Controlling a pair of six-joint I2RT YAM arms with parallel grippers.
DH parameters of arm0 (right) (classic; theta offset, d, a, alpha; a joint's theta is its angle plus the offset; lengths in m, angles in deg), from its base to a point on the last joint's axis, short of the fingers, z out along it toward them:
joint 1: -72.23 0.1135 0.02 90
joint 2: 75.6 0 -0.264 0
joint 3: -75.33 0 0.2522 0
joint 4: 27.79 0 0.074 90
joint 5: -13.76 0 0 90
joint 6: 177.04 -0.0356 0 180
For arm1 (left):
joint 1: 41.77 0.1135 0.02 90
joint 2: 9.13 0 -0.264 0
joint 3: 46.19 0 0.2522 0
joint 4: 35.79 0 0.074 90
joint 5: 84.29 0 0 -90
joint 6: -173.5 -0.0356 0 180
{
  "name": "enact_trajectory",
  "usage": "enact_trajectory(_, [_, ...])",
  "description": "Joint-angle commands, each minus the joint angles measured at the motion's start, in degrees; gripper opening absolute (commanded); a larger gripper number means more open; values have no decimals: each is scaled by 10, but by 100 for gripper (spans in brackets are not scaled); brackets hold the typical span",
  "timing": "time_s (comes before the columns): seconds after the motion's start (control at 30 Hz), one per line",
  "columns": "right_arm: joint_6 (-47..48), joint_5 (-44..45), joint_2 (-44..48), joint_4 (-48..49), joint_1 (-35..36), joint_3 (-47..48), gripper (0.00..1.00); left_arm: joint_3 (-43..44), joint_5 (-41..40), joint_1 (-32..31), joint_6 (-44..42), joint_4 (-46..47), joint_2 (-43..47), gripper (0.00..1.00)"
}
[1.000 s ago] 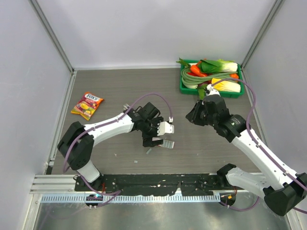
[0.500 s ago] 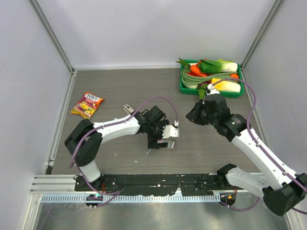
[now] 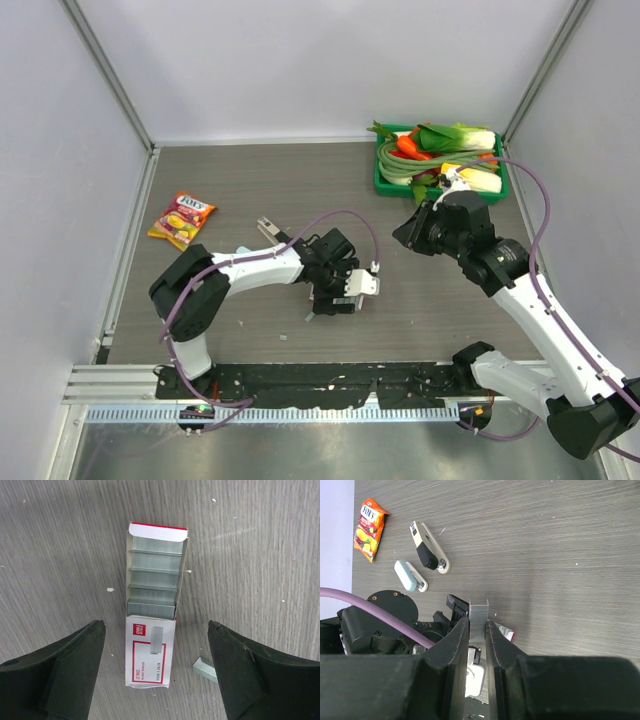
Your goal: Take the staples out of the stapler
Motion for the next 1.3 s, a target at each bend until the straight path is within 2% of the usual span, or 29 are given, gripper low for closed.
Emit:
enact_trajectory(0.0, [13,-22,3,8,-5,26,1,21,-11,-2,-7,26,-1,86])
enact_trajectory(0.47, [20,-40,6,9,-12,28,1,13,-18,-2,-20,37,-13,84])
enact_trajectory(0.63, [20,-44,2,12,-14,25,1,-1,-16,-2,-14,49,-13,80])
enact_trajectory(0.73, [20,-44,2,12,-14,23,1,-1,-24,-2,-7,54,-15,72])
enact_trajectory(0.83, [22,-47,2,13,-15,22,1,-3,-30,-2,2,55,-14,69])
enact_trajectory(1.27, [22,-51,-11,14,-15,18,1,-37,-112,0,60,67,-6,68])
